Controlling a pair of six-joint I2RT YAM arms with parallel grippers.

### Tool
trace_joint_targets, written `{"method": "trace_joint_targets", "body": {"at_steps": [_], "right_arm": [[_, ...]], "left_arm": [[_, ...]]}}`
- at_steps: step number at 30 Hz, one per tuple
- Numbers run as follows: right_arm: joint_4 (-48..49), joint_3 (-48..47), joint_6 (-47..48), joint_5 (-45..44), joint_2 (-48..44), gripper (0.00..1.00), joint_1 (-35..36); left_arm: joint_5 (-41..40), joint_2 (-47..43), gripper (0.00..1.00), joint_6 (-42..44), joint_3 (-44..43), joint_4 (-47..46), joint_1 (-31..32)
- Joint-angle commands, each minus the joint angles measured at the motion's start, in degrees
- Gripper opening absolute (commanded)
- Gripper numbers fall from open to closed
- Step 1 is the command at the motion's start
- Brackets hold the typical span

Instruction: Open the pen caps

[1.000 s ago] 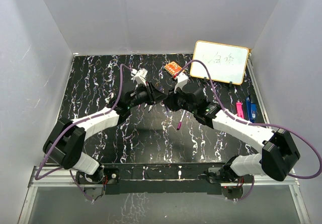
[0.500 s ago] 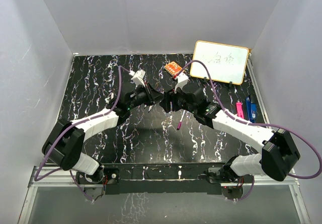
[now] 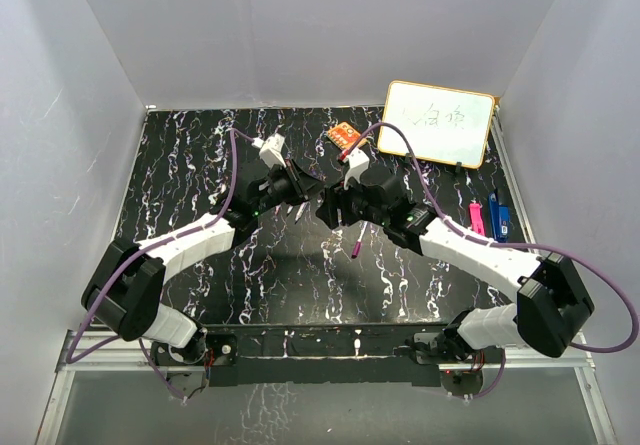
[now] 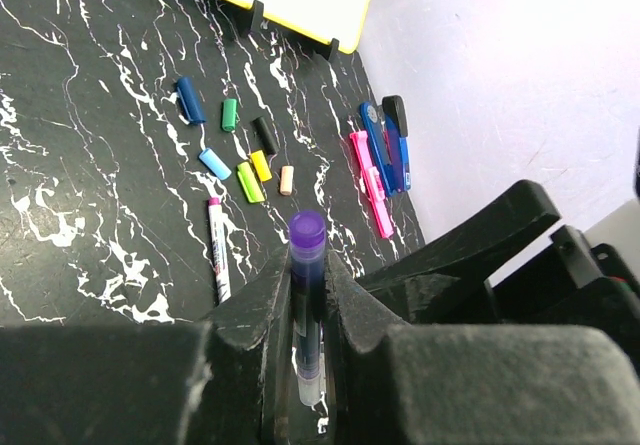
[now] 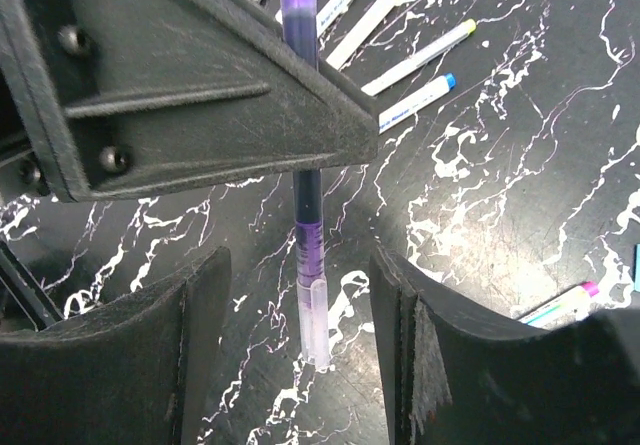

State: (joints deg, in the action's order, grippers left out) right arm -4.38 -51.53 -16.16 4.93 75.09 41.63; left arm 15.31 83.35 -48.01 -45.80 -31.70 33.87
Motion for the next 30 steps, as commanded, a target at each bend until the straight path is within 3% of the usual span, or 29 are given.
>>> {"method": "trace_joint_targets", "body": {"at_steps": [1,12,18,26,30], "right_arm": [[1.6,-0.4,1.2,1.9,1.4,0.53,0.3],[2.4,-0.4,1.3,2.1,1.8,0.30,0.2],[2.4,-0.7,1.5,2.5,1.9,0.00,0.3],[1.4,-0.8,1.7,2.5,2.6,0.00,0.2],[0.2,-0.4,1.9,3.7,4.1,0.00,0.3]], "left_arm": [[0.0,-2.1,0.00,-0.2,-1.9,-2.4,0.2],[2.1,-3.1,0.00,0.1,-0.6,-4.9,0.1],[1.1,-4.4,0.00,0.8,0.0,-4.8,0.1],[-8.1,-6.6,0.00,3.6,-1.1,2.6,-0.8],[-11.5,-7.5,0.00,3.8,-0.9,3.3,-4.8]]}}
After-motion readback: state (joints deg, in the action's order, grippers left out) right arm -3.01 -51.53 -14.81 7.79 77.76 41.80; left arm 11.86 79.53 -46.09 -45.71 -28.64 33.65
